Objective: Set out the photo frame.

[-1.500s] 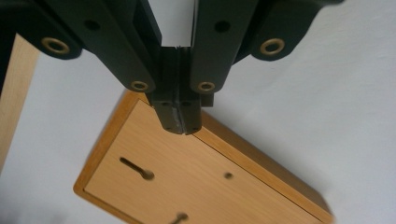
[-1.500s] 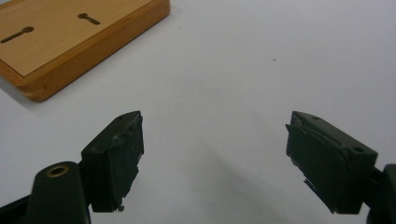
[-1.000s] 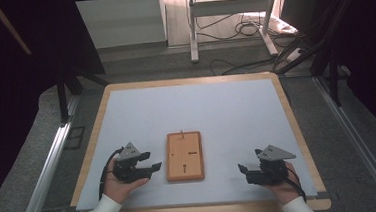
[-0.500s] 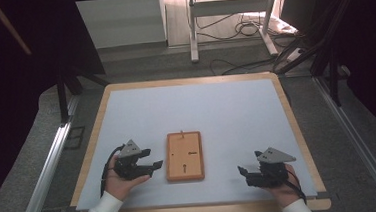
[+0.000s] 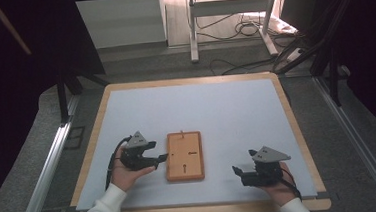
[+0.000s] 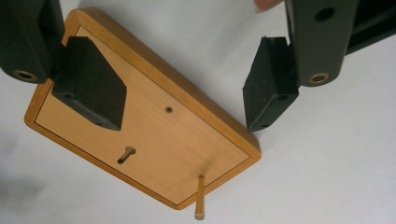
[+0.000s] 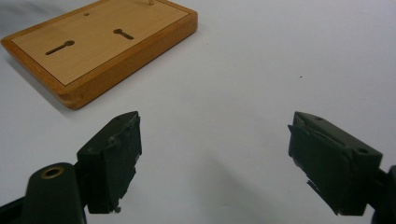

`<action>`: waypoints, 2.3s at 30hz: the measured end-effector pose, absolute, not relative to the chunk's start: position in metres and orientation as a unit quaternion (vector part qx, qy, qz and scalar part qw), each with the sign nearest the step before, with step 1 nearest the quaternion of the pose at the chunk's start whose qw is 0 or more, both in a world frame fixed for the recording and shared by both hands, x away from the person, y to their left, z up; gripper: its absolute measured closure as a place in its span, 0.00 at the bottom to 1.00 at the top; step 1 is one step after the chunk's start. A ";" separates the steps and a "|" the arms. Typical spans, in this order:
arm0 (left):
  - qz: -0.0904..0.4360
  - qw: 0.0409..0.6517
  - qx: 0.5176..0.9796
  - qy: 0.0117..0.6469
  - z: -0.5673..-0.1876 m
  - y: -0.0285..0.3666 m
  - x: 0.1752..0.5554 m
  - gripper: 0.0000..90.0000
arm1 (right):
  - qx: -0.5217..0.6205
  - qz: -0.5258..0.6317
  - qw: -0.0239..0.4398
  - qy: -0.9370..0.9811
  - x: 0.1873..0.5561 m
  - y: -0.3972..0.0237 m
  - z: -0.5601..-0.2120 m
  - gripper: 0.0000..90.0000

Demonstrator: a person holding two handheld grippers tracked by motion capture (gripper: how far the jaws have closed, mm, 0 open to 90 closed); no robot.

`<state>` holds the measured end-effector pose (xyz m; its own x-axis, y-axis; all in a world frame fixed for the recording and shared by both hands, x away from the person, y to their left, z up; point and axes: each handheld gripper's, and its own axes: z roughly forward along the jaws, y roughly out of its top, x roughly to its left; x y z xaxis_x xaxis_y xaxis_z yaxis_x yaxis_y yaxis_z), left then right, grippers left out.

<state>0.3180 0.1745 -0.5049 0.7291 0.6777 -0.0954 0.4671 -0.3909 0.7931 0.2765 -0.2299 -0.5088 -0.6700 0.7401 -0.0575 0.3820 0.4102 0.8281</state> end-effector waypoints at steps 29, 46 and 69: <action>0.112 0.404 0.852 0.315 -0.510 0.119 0.391 0.48 | 0.334 0.408 0.213 0.822 0.278 -0.217 -0.509 0.19; 0.108 0.406 0.854 0.305 -0.518 0.114 0.401 0.84 | 0.334 0.405 0.211 0.825 0.277 -0.218 -0.510 0.19; 0.054 0.404 0.856 0.318 -0.518 0.117 0.414 0.94 | 0.232 0.372 0.253 0.863 0.261 -0.178 -0.510 0.18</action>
<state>0.4137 0.1166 -0.5179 0.7918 0.5880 -0.1651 0.5011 -0.4710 0.7260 0.2613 -0.1784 -0.5103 -0.7644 0.5886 -0.2632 0.2133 0.6160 0.7584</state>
